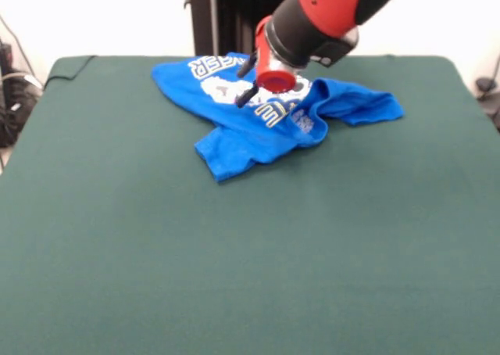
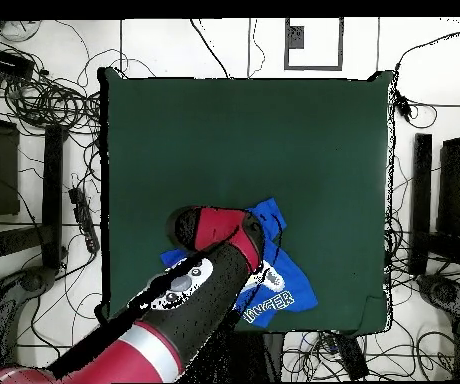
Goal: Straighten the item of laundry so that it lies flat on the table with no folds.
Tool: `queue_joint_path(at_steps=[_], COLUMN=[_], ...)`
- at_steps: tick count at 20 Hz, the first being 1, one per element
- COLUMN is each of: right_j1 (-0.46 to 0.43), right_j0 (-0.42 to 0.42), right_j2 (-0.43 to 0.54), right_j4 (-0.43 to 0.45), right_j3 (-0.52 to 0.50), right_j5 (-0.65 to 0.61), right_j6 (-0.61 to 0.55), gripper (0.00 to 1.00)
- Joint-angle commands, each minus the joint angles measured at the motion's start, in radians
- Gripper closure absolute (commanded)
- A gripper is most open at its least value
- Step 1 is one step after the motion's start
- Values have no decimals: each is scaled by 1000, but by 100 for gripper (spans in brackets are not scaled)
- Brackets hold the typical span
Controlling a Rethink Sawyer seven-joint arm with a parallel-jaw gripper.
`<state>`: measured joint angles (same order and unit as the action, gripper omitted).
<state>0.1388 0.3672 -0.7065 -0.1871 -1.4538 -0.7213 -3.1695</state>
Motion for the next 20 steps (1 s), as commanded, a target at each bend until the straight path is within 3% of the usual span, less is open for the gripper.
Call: queue_joint_path(at_steps=[1,12,20], right_j1=[-13,-183,-202], right_j0=[-36,30,39], right_j2=[210,118,99], right_j4=[-91,-137,-164], right_j3=[-17,136,143], right_j5=[112,37,23], right_j6=[-105,-247,-237], gripper=[0,0,0])
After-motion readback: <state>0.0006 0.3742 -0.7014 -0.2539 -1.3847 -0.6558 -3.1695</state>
